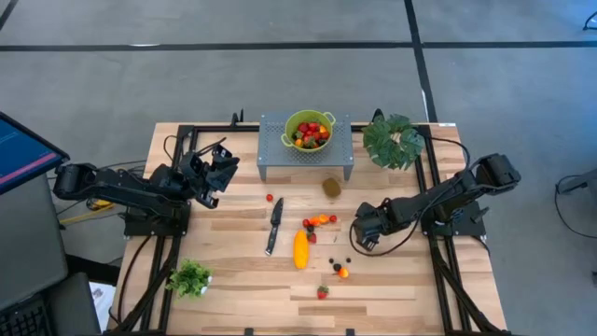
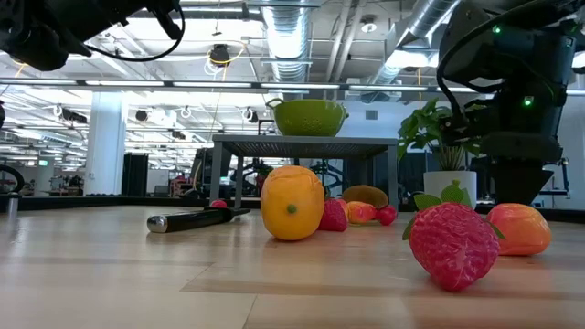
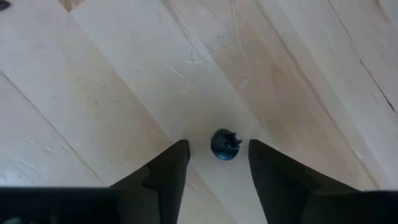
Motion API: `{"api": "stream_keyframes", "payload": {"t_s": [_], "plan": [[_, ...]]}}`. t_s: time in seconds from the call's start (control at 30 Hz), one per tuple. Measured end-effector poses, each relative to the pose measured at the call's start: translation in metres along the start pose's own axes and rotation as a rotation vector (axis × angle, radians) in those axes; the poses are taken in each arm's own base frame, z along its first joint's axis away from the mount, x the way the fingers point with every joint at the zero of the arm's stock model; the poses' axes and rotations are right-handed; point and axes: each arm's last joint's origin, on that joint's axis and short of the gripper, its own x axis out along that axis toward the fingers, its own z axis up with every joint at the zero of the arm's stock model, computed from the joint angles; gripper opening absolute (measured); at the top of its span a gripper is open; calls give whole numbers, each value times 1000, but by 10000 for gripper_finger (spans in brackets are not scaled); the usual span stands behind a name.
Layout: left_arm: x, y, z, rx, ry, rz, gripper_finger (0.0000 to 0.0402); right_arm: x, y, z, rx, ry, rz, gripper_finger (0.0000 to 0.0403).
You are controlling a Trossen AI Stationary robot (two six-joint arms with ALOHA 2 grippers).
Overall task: Pick & Place Fruit
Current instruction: Put the blueberry into the green strainer bowl on the shelf
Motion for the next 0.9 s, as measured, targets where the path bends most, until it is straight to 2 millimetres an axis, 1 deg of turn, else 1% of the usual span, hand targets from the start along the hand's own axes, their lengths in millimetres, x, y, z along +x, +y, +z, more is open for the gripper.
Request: {"api": "stream_keyframes", "payload": {"t_s": [0.3, 0.47, 0.9], "plan": [[0, 0, 0, 0, -1, 3, 106, 1, 2, 2, -46, -21, 13, 102], [0, 0, 0, 0, -1, 3, 106, 1, 3, 3, -73, -37, 21, 84], [0, 0, 0, 0, -1, 2, 106, 1, 3, 4, -75, -47, 23, 36]]}}
